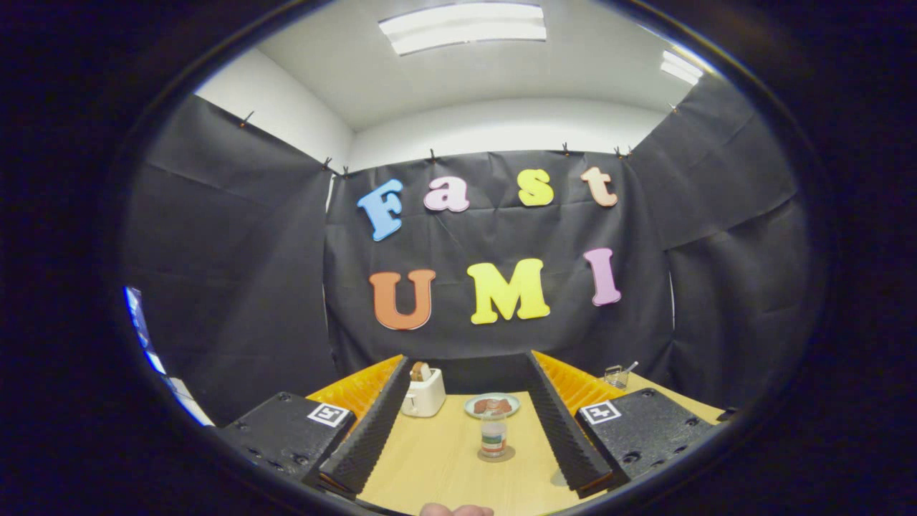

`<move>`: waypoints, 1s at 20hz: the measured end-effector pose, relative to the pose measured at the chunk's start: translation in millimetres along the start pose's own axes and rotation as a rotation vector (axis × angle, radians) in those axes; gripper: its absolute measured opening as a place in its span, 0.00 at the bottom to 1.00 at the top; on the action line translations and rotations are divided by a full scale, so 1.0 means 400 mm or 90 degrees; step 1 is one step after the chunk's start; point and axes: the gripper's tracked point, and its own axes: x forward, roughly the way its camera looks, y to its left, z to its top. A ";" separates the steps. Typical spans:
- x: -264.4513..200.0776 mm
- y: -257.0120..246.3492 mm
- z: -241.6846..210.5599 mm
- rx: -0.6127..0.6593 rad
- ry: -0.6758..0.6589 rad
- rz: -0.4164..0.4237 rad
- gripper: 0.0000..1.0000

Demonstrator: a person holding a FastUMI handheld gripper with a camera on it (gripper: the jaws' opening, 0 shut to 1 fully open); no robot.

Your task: Take the bottle from table, then pour the juice into the cup, finally place the bottle on the coaster

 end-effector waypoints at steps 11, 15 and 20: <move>-0.052 -0.003 -0.028 0.012 0.017 0.024 1.00; -0.052 0.009 -0.030 0.020 0.015 0.036 1.00; -0.052 0.021 -0.029 0.017 0.012 0.041 1.00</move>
